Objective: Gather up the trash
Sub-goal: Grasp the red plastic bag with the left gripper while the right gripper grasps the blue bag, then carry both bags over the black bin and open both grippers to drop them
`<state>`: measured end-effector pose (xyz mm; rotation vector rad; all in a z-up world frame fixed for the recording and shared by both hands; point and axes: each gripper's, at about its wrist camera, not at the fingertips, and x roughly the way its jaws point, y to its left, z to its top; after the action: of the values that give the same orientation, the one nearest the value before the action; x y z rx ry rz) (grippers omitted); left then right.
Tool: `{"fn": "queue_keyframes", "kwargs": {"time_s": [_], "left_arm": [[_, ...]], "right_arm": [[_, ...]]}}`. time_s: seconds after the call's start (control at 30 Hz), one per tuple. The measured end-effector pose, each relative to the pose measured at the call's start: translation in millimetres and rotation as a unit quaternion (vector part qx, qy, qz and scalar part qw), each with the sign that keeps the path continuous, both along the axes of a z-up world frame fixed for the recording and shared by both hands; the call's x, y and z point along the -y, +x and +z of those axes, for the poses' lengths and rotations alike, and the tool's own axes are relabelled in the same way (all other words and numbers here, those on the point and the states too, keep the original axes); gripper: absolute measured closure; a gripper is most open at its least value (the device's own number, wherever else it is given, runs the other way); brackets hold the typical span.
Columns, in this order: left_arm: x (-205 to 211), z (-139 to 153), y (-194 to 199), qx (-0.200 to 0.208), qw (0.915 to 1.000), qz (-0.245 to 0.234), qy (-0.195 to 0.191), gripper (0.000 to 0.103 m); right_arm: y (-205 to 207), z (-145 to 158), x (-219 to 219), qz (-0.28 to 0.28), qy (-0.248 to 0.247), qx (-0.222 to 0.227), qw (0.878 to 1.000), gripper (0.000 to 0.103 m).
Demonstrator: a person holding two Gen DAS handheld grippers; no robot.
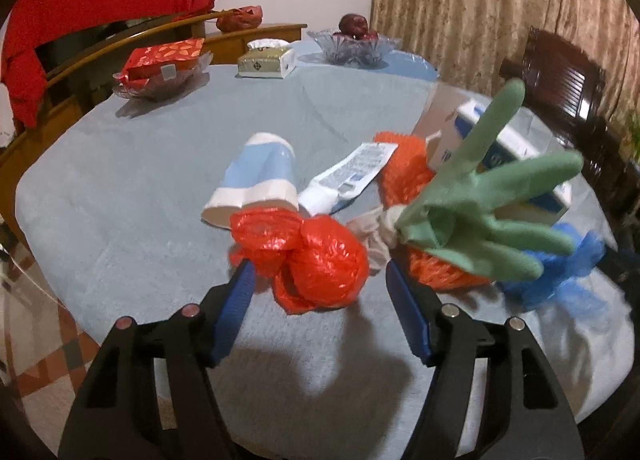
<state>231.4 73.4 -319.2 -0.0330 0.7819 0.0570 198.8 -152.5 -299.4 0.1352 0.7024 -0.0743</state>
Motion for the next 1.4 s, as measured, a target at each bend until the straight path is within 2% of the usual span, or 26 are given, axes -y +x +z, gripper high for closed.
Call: {"fn": "queue_keyframes", "kwargs": {"time_s": [0.07, 0.13, 0.17, 0.2, 0.37, 0.53, 0.57, 0.63, 0.67, 0.7, 0.77, 1.1, 1.4], "left_arm": [[-3, -5, 4, -0.005, 1.0, -0.003, -0.001, 0.042], [-7, -9, 9, -0.01, 0.9999, -0.005, 0.0, 0.053], [-9, -12, 10, -0.011, 0.9998, -0.012, -0.009, 0.065], [-11, -13, 12, -0.012, 0.9998, -0.014, -0.013, 0.071], [-16, 0, 5, 0.02, 0.9997, -0.004, -0.01, 0.079], [-17, 20, -13, 0.039, 0.9991, -0.003, -0.013, 0.079], [-16, 22, -17, 0.039, 0.9991, -0.003, -0.015, 0.079], [-15, 25, -24, 0.039, 0.9991, -0.005, -0.015, 0.079], [-15, 26, -27, 0.039, 0.9991, -0.004, -0.015, 0.079], [-16, 28, -29, 0.04, 0.9991, -0.002, -0.014, 0.079], [-18, 30, -31, 0.04, 0.9991, 0.001, -0.016, 0.079], [3, 55, -54, 0.052, 0.9986, -0.005, -0.012, 0.079], [67, 93, -73, 0.084, 0.9942, -0.065, -0.016, 0.078]], "right_arm": [[-2, 0, -1, -0.004, -0.005, 0.003, 1.0, 0.043], [2, -6, -5, -0.003, -0.013, -0.009, 1.0, 0.042], [2, -9, -5, -0.004, -0.016, -0.011, 1.0, 0.042], [3, -12, -5, -0.006, -0.017, -0.014, 1.0, 0.042], [4, -23, -9, -0.006, -0.024, -0.017, 1.0, 0.042], [7, -29, -18, 0.005, -0.025, -0.022, 0.999, 0.043], [9, -31, -18, 0.005, -0.023, -0.025, 0.999, 0.047], [12, -34, -18, 0.014, -0.017, -0.035, 0.999, 0.069], [15, -36, -16, 0.024, -0.01, -0.042, 0.999, 0.085], [17, -38, -16, 0.032, -0.006, -0.048, 0.998, 0.093], [15, -34, -14, 0.039, -0.005, -0.039, 0.998, 0.099], [-13, 12, 13, 0.008, -0.015, 0.011, 1.0, 0.101], [-50, 56, 74, -0.055, -0.024, 0.051, 0.997, 0.101]]}}
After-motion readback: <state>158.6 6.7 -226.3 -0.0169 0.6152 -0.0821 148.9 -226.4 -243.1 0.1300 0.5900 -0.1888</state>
